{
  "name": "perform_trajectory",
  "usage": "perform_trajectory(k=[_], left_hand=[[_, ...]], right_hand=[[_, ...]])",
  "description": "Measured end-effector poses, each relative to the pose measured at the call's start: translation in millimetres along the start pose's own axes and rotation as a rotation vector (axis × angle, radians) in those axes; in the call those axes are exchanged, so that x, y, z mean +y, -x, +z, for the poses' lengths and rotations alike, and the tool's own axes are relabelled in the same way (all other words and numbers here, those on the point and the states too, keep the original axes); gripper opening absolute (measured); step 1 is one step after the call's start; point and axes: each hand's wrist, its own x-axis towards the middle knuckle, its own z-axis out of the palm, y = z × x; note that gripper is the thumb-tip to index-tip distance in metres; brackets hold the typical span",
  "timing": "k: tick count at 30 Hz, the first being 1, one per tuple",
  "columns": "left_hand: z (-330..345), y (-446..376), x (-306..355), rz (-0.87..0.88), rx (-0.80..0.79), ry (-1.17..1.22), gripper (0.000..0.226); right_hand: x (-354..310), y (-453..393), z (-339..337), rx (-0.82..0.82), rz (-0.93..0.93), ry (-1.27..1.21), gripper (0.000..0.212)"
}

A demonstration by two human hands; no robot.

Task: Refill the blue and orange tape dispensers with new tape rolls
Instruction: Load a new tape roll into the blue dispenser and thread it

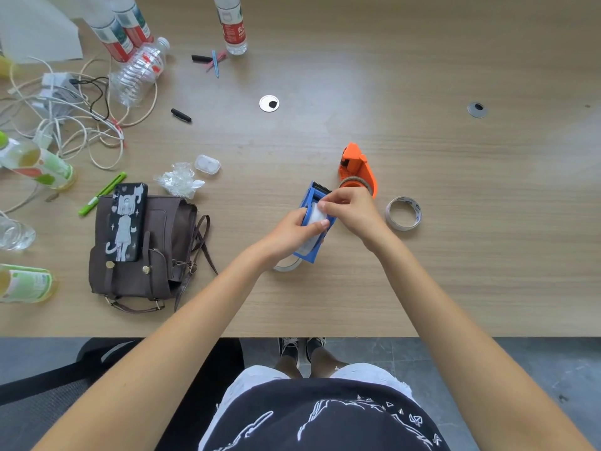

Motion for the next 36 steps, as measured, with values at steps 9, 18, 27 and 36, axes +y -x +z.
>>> perform_trajectory(k=[9, 18, 27, 36], left_hand=[[-3, 0, -7, -0.016, -0.007, 0.009, 0.020], [-10, -1, -5, -0.049, -0.037, 0.017, 0.025], [-13, -2, 1, -0.029, 0.012, 0.004, 0.028], [-27, -2, -9, -0.028, 0.203, -0.141, 0.056]], right_hand=[[-6, -5, 0, -0.097, 0.048, 0.099, 0.006], [-12, -10, 1, -0.080, 0.077, 0.085, 0.006], [-14, -4, 11, -0.026, 0.012, 0.249, 0.014], [-25, -7, -3, -0.001, 0.061, 0.065, 0.015]])
